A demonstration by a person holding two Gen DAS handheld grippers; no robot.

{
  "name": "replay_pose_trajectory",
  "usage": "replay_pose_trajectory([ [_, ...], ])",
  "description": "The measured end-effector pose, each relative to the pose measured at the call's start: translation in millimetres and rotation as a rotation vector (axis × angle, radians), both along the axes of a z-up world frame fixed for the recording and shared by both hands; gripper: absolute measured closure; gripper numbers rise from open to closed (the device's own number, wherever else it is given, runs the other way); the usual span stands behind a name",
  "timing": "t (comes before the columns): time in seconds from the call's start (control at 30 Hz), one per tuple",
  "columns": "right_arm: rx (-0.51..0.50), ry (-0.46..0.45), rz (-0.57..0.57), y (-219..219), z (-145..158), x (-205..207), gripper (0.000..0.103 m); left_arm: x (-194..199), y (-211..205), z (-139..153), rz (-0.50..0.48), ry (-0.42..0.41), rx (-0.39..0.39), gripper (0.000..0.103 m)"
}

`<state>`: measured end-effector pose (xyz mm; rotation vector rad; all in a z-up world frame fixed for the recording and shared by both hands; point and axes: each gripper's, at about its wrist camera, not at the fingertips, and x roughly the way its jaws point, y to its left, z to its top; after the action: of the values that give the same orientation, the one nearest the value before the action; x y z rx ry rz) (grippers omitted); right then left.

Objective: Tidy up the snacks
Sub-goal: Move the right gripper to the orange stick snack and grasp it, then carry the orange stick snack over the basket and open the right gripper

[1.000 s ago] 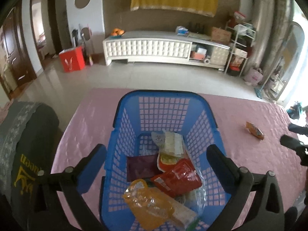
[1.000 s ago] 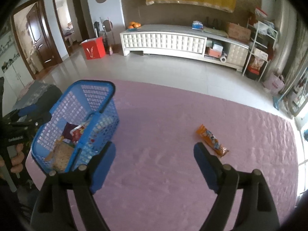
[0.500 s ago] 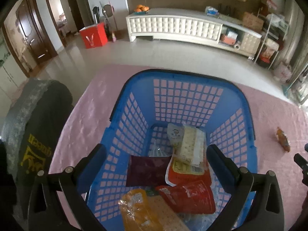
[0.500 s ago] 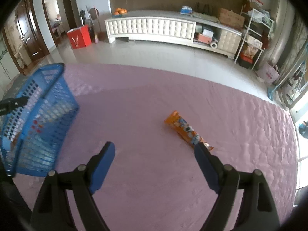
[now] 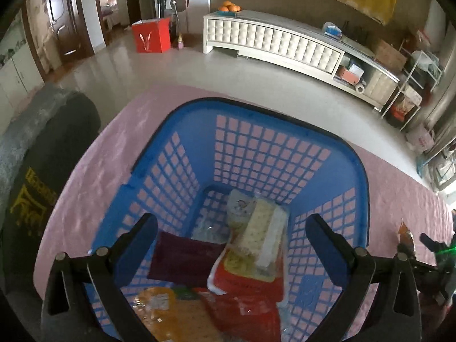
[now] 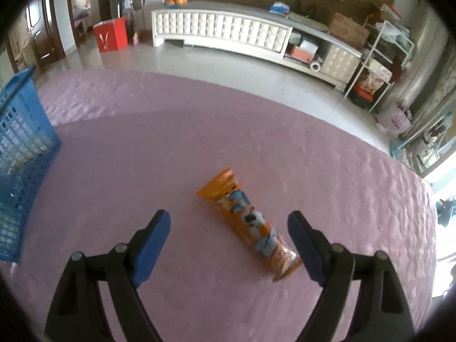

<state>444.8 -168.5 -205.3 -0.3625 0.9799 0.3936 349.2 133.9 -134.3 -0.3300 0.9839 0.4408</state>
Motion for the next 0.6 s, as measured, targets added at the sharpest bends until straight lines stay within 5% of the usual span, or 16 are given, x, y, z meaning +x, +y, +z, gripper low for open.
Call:
replay_pose_trajectory([
  [0.1,0.017,0.014,0.014,-5,-8,6,0.022,4,-2,-2,-0.008,0.022,0.001,0.0],
  [0.27,0.052,0.082,0.032,-9,-21,13,0.051,8,-8,-1,-0.023,0.038,0.02,0.0],
  [0.47,0.042,0.037,0.093,-8,-17,-6,0.07,7,-8,-1,-0.036,0.04,0.026,0.0],
  [0.6,0.075,-0.01,0.114,-7,2,-31,0.074,-2,-8,7,-0.049,0.019,0.049,0.0],
])
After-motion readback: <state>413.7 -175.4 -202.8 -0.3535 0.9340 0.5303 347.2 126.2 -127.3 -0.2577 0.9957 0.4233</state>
